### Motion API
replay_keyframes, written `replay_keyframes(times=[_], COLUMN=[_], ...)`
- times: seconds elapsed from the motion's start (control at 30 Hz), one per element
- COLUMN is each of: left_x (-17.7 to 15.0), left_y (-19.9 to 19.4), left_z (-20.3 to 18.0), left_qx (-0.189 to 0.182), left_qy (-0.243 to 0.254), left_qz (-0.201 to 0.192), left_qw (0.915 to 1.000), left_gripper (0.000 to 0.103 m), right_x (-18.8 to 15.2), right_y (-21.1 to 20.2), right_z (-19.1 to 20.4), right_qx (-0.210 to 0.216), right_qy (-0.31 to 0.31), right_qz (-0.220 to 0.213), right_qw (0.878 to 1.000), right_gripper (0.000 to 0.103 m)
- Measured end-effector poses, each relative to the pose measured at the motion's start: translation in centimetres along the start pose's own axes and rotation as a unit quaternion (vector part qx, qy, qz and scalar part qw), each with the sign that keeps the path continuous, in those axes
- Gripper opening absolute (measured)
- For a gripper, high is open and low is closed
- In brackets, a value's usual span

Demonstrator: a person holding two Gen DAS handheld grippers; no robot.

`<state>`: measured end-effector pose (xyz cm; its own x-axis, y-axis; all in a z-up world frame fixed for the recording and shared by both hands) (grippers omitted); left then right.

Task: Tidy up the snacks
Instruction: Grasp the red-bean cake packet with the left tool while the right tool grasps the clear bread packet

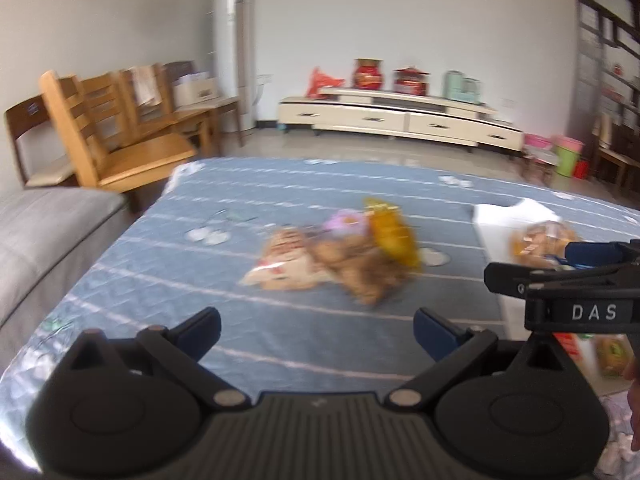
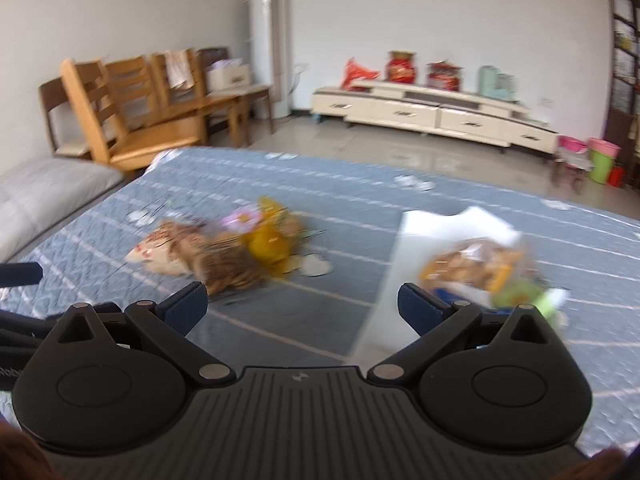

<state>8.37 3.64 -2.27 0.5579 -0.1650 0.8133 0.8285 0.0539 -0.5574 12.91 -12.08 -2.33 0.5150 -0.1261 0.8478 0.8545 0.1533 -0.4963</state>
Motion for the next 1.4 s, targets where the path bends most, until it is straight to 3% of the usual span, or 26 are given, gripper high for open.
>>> replay_keyframes(times=[0.3, 0.57, 0.73, 0.77, 0.8, 0.83, 0.93, 1.1, 1.33, 1.37, 1.4], left_x=[-0.7, -0.6, 0.9, 1.3, 1.7, 2.2, 3.6, 5.1, 3.8, 3.4, 3.2], left_y=[1.7, 4.0, 6.4, 7.0, 7.5, 8.0, 9.6, 13.5, 19.7, 20.2, 20.4], left_z=[6.6, 8.7, 8.5, 8.3, 8.1, 7.9, 7.1, 5.5, 3.9, 3.9, 4.0], left_qx=[0.054, 0.049, 0.038, 0.036, 0.034, 0.031, 0.020, 0.015, 0.038, 0.027, 0.016], left_qy=[-0.040, -0.045, -0.038, -0.038, -0.036, -0.036, -0.031, -0.026, -0.014, -0.019, -0.031], left_qz=[0.013, 0.017, 0.013, 0.012, 0.011, 0.007, 0.002, 0.026, 0.105, 0.107, 0.103], left_qw=[0.9977, 0.9976, 0.9985, 0.9986, 0.9987, 0.9988, 0.9993, 0.9992, 0.9937, 0.9937, 0.9941], left_gripper=[0.102, 0.102, 0.102, 0.102, 0.102, 0.102, 0.102, 0.102, 0.101, 0.097, 0.096], right_x=[0.2, 0.5, 1.1, 1.0, 0.9, 0.9, 0.6, -1.6, -5.0, -5.0, -4.7], right_y=[8.9, 17.1, 19.2, 19.1, 18.9, 18.5, 16.6, 11.5, 6.9, 6.8, 6.8], right_z=[4.9, 5.7, 5.8, 5.9, 6.0, 5.9, 5.1, 3.2, 2.2, 2.2, 2.2], right_qx=[0.069, 0.059, 0.063, 0.067, 0.073, 0.067, 0.072, 0.059, 0.035, 0.037, 0.039], right_qy=[-0.033, -0.038, -0.037, -0.041, -0.045, -0.051, -0.048, -0.046, -0.042, -0.042, -0.043], right_qz=[0.066, 0.116, 0.117, 0.117, 0.114, 0.108, 0.098, 0.084, 0.079, 0.077, 0.077], right_qw=[0.995, 0.991, 0.990, 0.990, 0.990, 0.991, 0.991, 0.994, 0.995, 0.995, 0.995], right_gripper=[0.103, 0.103, 0.103, 0.103, 0.080, 0.069, 0.059, 0.058, 0.060, 0.064, 0.083])
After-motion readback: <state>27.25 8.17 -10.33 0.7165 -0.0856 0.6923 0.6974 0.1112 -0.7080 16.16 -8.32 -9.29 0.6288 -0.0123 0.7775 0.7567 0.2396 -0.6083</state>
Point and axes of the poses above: each gripper's, at about its wrist camera, not at the fingertips, and y roughly the way its jaws point, z to its left, x to its top, the point moved 8 cm from there along y, roughly the way its jaws point, and after that the axes turned 12 degrees about y, right-handed, at the moved point
